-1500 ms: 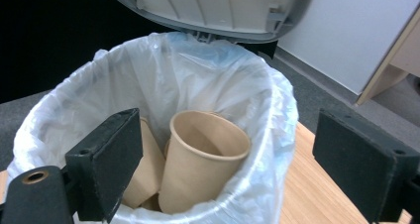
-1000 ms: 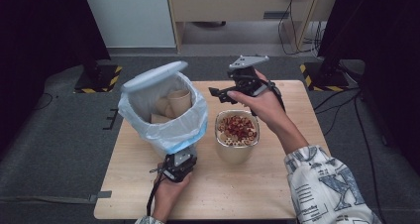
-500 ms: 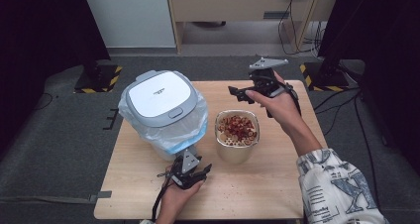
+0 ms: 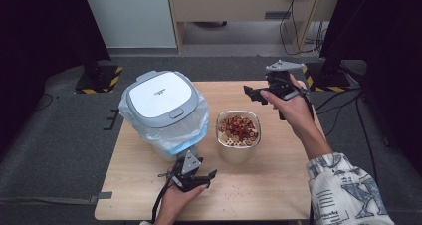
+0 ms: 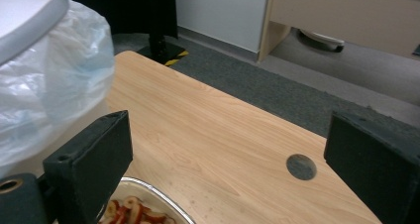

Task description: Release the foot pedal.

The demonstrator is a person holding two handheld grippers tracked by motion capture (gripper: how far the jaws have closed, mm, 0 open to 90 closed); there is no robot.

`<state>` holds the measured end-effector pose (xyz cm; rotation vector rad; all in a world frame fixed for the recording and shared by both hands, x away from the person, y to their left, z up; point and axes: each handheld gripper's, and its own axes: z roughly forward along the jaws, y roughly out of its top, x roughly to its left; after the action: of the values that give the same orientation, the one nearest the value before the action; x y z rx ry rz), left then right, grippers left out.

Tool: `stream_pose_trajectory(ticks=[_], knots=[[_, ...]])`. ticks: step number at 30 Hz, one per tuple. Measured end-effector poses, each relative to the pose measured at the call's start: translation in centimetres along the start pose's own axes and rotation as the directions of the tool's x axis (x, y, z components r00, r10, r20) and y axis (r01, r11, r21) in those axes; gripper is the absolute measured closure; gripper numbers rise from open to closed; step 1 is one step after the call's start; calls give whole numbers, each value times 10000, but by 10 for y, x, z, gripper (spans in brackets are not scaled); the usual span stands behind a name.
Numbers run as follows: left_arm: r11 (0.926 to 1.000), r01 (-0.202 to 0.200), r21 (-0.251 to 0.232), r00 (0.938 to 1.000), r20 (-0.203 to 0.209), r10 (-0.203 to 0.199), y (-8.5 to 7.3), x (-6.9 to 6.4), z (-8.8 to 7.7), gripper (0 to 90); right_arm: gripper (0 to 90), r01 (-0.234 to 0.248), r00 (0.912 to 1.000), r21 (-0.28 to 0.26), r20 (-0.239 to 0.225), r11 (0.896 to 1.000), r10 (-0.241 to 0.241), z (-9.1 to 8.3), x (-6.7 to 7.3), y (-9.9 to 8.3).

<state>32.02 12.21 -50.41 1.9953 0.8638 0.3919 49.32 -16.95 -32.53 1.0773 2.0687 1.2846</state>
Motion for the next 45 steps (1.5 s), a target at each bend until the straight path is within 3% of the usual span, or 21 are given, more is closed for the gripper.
stream_pose_trajectory(ticks=[20,45], knots=[[9999,-82,99,9989,465,78,-2,3,-4,242,49,-547,9951,193,832,9983,529,-20,-31,-46],[9994,33,338,9971,764,-59,-4,6,-2,219,54,-928,9856,516,1465,9943,844,-38,-41,-114]])
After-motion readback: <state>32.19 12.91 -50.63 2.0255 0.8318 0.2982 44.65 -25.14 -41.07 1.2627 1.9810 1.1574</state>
